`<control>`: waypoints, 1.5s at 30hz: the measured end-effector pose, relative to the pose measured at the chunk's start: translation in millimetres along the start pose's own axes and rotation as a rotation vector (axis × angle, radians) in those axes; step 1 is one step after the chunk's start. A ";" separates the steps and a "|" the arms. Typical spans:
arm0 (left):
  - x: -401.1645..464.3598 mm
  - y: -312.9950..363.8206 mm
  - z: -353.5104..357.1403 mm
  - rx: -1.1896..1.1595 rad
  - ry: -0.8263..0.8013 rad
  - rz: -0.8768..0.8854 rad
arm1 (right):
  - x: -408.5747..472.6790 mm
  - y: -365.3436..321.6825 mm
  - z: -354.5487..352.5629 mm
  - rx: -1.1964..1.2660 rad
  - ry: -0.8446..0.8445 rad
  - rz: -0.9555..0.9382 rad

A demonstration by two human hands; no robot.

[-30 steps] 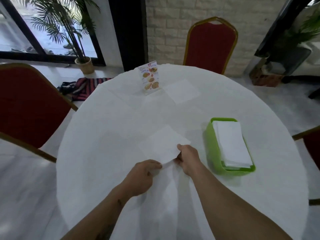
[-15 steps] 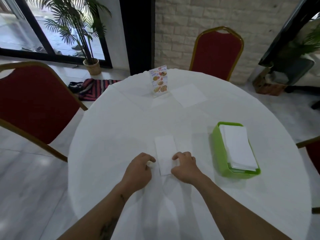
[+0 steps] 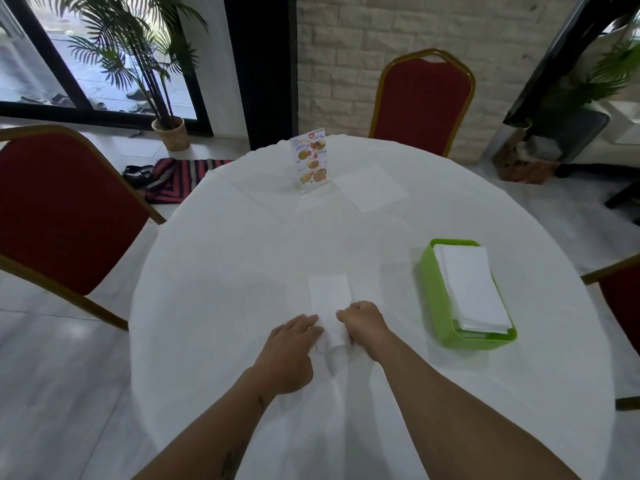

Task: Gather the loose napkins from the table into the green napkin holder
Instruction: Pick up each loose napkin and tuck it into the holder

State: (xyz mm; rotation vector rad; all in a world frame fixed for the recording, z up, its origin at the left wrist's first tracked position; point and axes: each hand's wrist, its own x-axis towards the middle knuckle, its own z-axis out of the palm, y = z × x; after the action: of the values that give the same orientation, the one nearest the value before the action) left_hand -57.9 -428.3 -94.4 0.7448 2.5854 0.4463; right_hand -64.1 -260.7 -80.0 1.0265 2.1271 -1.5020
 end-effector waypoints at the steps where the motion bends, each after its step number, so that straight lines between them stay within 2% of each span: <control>1: -0.7 -1.5 -0.7 -0.017 0.005 0.005 | 1.0 -0.6 1.5 0.008 0.008 -0.010; 5: -2.0 -4.1 -2.5 -0.123 0.051 -0.001 | 2.8 -2.7 2.3 0.029 0.082 -0.066; 12: 11.5 18.5 -23.1 -0.522 0.197 -0.186 | -3.8 -9.3 -15.6 0.029 0.122 -0.209; 18: 35.1 61.9 -43.0 -0.637 0.264 -0.169 | -17.5 -25.2 -66.3 0.013 0.152 -0.376; 23: 54.4 108.2 -48.7 -0.632 0.292 -0.092 | -31.6 -32.8 -133.8 0.146 0.176 -0.464; 28: 68.8 160.5 -41.7 -0.586 0.315 0.006 | -31.8 -15.6 -200.4 0.269 0.280 -0.384; 34: 81.4 210.1 -18.4 -0.474 0.249 0.039 | -12.7 30.2 -235.4 -0.013 0.370 -0.190; 41: 88.4 234.6 -1.4 -0.288 0.171 -0.006 | -4.6 36.9 -247.3 -0.146 0.377 -0.253; 45: 90.4 241.1 1.3 -0.175 0.199 0.009 | -2.1 41.9 -252.0 -0.498 0.441 -0.392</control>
State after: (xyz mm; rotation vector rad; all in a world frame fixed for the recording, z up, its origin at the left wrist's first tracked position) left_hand -23.5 -183.0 -24.1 0.6813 2.6801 0.7742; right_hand -0.5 -23.3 -10.2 0.8382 2.9458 -0.8338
